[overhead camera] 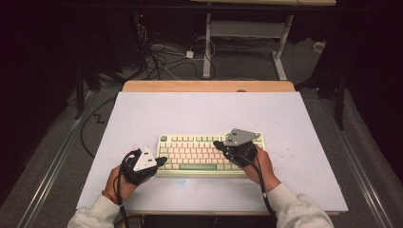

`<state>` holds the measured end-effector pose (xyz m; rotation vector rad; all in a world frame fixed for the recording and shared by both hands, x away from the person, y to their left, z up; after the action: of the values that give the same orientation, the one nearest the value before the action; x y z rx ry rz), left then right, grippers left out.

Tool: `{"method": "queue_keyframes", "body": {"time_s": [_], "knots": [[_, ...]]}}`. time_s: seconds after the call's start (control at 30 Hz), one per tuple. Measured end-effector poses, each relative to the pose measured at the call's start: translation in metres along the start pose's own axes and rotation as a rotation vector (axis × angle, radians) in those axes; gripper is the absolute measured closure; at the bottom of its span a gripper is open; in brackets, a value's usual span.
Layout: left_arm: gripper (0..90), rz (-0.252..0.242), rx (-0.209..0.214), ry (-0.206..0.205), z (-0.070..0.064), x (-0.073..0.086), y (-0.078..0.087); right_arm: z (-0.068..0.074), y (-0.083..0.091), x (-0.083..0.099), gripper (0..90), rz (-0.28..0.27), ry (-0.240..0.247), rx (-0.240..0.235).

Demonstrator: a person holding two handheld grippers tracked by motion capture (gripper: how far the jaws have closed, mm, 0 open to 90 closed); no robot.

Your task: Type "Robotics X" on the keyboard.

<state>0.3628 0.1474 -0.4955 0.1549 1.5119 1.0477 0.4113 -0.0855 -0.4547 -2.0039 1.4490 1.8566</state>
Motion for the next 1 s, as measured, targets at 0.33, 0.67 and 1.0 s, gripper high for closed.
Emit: {"method": "queue_keyframes", "body": {"time_s": [0.33,0.67,1.0], "knots": [[87.5,0.005,0.005,-0.006,-0.001,0.000,-0.002,-0.006,0.015,0.001,90.0,-0.029,-0.013,0.016],[87.5,0.001,0.005,-0.010,-0.002,-0.002,-0.002,-0.009,0.027,0.006,90.0,-0.042,-0.009,0.012],[87.4,-0.004,0.012,-0.009,-0.003,-0.003,-0.003,-0.012,0.034,0.010,89.1,-0.046,-0.019,0.025]]}}
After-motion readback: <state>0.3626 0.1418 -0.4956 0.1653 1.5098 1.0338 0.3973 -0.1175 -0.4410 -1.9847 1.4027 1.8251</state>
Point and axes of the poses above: each handheld gripper's, and its own axes: y roughly backward along the jaws, x roughly out of its underside, z roughly to its left, the point moved 8 cm from there along -y, roughly forward along the jaws, and after that the axes turned 6 degrees about x, right-handed, at the moved point
